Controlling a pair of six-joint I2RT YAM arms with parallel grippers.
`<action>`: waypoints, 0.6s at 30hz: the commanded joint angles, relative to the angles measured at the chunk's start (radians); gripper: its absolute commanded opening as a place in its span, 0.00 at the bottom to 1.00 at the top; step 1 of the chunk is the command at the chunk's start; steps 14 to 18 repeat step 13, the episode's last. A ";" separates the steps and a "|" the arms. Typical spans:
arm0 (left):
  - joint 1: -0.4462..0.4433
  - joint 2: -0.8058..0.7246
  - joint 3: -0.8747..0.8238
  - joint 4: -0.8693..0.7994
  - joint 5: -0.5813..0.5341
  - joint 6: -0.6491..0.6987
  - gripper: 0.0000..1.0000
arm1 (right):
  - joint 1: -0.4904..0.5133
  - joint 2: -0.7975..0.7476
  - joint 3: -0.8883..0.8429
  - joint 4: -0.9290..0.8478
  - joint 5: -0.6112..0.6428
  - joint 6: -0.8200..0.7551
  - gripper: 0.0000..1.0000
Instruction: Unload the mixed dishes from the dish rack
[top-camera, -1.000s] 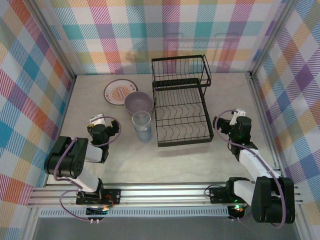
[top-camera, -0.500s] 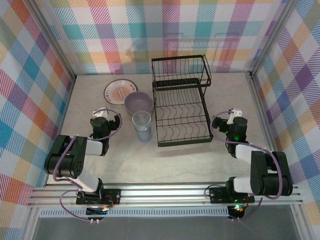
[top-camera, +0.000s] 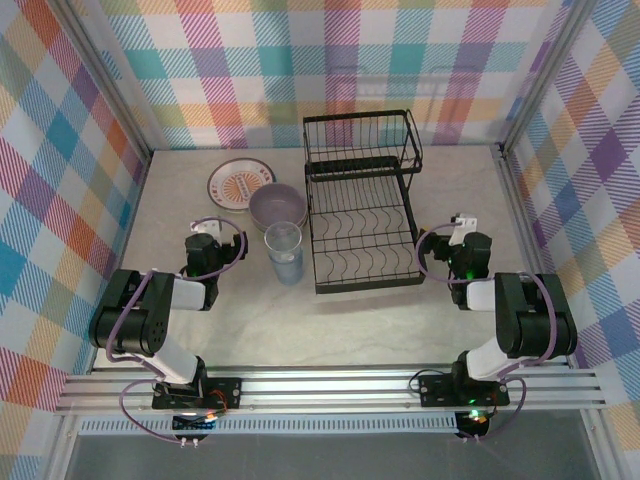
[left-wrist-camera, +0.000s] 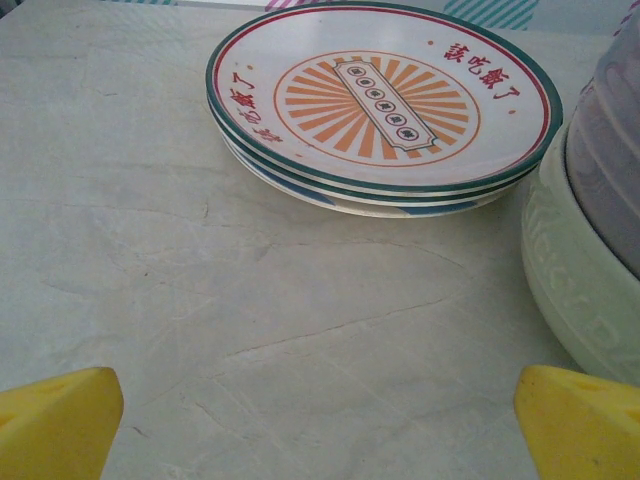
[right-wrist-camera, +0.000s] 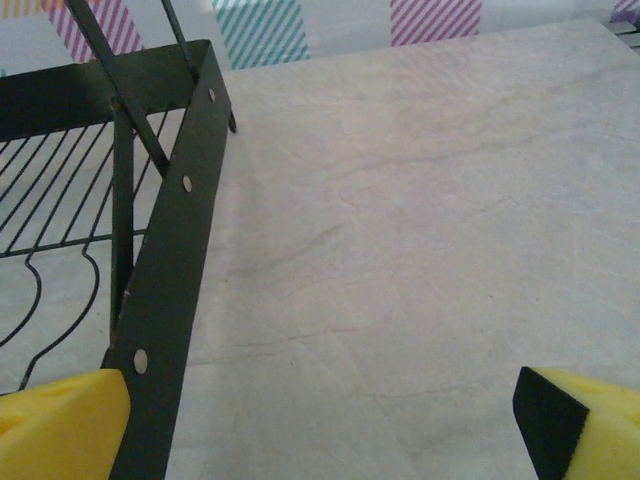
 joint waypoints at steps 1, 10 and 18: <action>0.008 0.004 0.011 0.002 0.018 0.017 1.00 | -0.002 0.010 0.020 -0.010 -0.031 -0.020 0.99; 0.009 0.007 0.015 -0.007 0.025 0.019 1.00 | 0.019 0.011 0.039 -0.045 0.010 -0.034 0.99; 0.009 0.002 0.005 0.009 0.058 0.032 1.00 | 0.023 0.013 0.042 -0.048 0.015 -0.039 0.99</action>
